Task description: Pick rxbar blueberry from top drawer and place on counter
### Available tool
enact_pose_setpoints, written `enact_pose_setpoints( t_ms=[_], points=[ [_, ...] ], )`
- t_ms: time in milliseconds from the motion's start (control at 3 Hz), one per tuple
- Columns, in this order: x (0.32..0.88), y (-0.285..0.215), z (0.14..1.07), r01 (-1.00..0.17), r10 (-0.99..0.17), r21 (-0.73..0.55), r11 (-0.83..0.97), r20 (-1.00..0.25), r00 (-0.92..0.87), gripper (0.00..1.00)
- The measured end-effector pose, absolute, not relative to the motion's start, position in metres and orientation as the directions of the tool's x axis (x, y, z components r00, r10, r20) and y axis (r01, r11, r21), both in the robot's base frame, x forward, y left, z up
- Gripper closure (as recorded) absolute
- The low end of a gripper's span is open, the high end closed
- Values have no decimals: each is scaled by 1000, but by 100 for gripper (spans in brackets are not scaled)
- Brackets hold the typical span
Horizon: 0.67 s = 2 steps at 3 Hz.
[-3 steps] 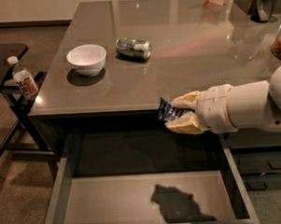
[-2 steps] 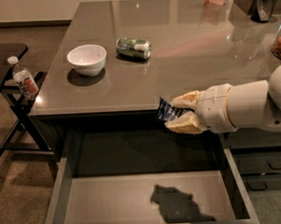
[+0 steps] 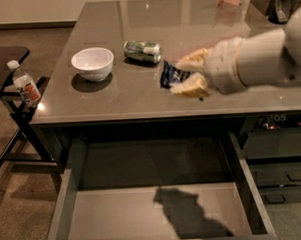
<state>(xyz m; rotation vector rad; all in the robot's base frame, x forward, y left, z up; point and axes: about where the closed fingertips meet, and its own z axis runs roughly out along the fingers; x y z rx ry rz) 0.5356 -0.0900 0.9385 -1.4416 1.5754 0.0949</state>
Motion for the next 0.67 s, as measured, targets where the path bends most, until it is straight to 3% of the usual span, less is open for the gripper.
enact_pose_setpoints(
  t_ms=[667],
  points=[
    [613, -59, 989, -765, -646, -584, 271, -700, 306, 100]
  ],
)
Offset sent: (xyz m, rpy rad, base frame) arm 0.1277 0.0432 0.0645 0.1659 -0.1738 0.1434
